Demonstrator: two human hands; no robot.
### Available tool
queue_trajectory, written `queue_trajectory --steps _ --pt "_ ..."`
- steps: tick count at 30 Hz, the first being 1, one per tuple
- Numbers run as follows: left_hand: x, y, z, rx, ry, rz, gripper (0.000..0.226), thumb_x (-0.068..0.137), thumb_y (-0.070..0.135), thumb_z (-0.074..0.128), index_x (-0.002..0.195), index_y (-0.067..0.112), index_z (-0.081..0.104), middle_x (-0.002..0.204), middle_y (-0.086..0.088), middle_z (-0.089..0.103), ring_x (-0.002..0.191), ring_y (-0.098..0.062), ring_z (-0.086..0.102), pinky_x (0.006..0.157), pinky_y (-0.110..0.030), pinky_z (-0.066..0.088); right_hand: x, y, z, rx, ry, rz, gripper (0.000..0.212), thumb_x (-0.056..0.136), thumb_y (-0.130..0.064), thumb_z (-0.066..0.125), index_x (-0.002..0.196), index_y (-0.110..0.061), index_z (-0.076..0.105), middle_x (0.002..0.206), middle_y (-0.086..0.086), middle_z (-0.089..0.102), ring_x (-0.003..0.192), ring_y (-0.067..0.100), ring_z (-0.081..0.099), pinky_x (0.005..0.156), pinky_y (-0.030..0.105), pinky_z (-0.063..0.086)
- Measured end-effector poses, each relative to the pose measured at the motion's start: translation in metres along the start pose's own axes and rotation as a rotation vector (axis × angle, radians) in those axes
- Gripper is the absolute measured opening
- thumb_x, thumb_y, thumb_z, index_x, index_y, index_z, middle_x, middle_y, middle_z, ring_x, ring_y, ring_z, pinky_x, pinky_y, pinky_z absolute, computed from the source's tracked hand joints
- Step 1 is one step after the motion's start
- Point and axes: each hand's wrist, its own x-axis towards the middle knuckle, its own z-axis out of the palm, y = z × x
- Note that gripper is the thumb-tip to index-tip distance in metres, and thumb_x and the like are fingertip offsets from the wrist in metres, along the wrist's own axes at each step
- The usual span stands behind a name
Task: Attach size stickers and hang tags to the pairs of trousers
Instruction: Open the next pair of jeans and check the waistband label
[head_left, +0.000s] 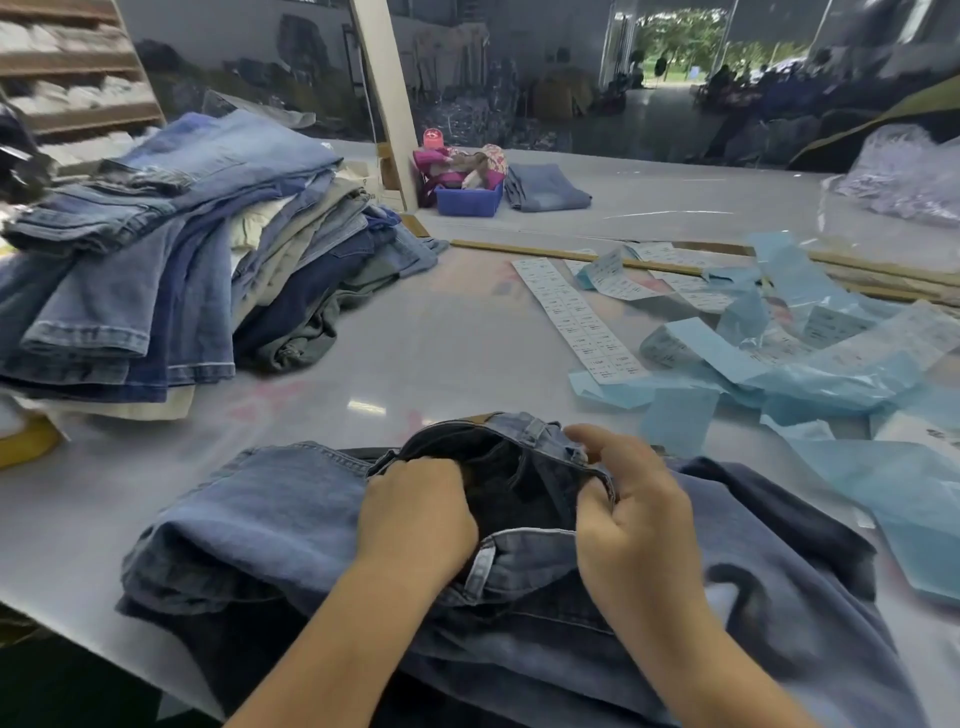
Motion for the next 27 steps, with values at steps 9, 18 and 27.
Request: queue_trajectory --steps 9,18,27 --pt "-0.041 0.014 -0.004 -0.353 0.540 0.358 0.013 0.086 0.025 0.058 0.075 0.023 0.063 0.069 0.014 0.055 0.066 -0.013 0.048 0.069 -0.036 0.039 -0.010 -0.013 0.002 0.288 -0.323 -0.053 0.031 0.086 -0.039 0.055 0.074 -0.012 0.063 0.062 -0.001 0.056 0.059 0.011 0.053 0.054 0.030 0.044" --pt "-0.056 0.016 0.023 -0.779 0.363 0.297 0.022 0.074 0.023 0.078 0.093 0.025 0.068 0.087 0.015 0.057 0.080 -0.009 0.060 0.072 -0.016 0.046 -0.003 0.008 -0.005 0.696 -0.594 0.453 0.023 0.081 -0.023 0.070 0.077 -0.002 0.062 0.066 0.010 0.051 0.061 0.017 0.039 0.057 0.028 0.031" --pt "-0.028 0.009 0.012 -1.093 -0.130 -0.132 0.022 0.071 0.035 0.065 0.093 0.029 0.069 0.087 0.005 0.074 0.083 -0.015 0.070 0.079 -0.045 0.058 -0.014 0.020 -0.008 0.854 -0.606 0.432 0.011 0.074 -0.006 0.060 0.082 0.001 0.062 0.068 0.002 0.064 0.059 0.006 0.056 0.057 0.014 0.044"
